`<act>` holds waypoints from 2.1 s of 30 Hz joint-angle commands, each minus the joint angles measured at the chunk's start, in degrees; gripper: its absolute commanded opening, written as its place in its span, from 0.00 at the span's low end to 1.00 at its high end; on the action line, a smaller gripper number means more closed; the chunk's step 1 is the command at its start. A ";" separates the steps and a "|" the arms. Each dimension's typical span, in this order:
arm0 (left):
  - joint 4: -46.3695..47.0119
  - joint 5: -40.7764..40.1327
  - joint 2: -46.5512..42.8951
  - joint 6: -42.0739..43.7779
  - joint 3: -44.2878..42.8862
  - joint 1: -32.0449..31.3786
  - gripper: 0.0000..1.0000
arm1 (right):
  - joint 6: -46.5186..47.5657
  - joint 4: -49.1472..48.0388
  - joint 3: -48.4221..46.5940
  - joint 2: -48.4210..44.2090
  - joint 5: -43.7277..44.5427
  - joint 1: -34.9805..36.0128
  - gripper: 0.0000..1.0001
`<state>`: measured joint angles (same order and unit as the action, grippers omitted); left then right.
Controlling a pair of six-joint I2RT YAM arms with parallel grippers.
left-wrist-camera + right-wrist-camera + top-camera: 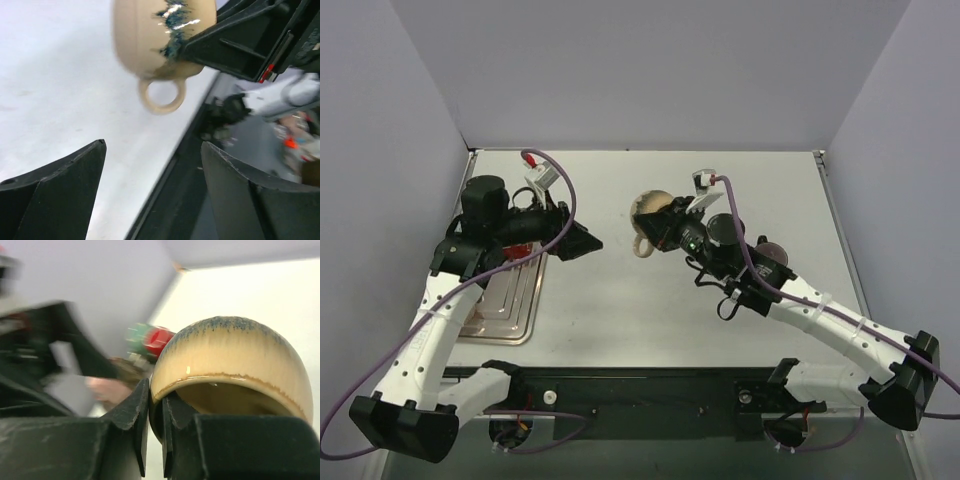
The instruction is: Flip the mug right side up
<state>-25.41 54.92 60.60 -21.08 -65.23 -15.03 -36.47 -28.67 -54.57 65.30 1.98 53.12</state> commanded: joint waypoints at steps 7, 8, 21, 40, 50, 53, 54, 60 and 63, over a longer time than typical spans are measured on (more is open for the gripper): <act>-17.66 -34.87 -0.48 29.42 0.37 11.32 0.89 | 16.06 47.37 -10.46 10.71 8.04 -13.04 0.00; -17.48 -35.92 0.30 30.13 0.54 12.64 0.89 | 16.69 50.43 -11.08 14.12 8.13 -14.26 0.00; -9.93 -51.31 7.33 40.67 6.34 18.53 0.89 | 20.21 53.54 -18.56 35.68 2.52 -23.50 0.00; 0.98 -50.69 30.62 50.97 3.63 24.17 0.63 | 20.47 53.89 -13.47 26.64 -4.44 -28.25 0.51; 2.99 -44.72 31.08 49.30 5.64 24.26 0.53 | 20.91 53.80 -9.95 17.59 -3.30 -28.07 0.51; 5.01 -43.76 29.49 50.17 6.43 24.34 0.53 | 21.26 53.89 -10.12 16.79 -3.73 -27.81 0.51; 5.02 -43.58 29.32 51.22 6.52 24.34 0.53 | 21.35 54.24 -10.30 16.53 -3.65 -27.72 0.51; 2.56 -44.10 34.93 51.05 3.89 24.43 0.31 | 21.35 54.42 -9.24 14.86 -2.42 -27.46 0.51; 2.73 -44.28 35.73 50.53 4.67 24.43 0.00 | 21.26 54.42 -8.72 12.67 -2.15 -27.37 0.55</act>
<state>-23.86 9.52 94.21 29.71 -59.24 9.43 -15.90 23.92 -64.14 82.39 -2.09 25.23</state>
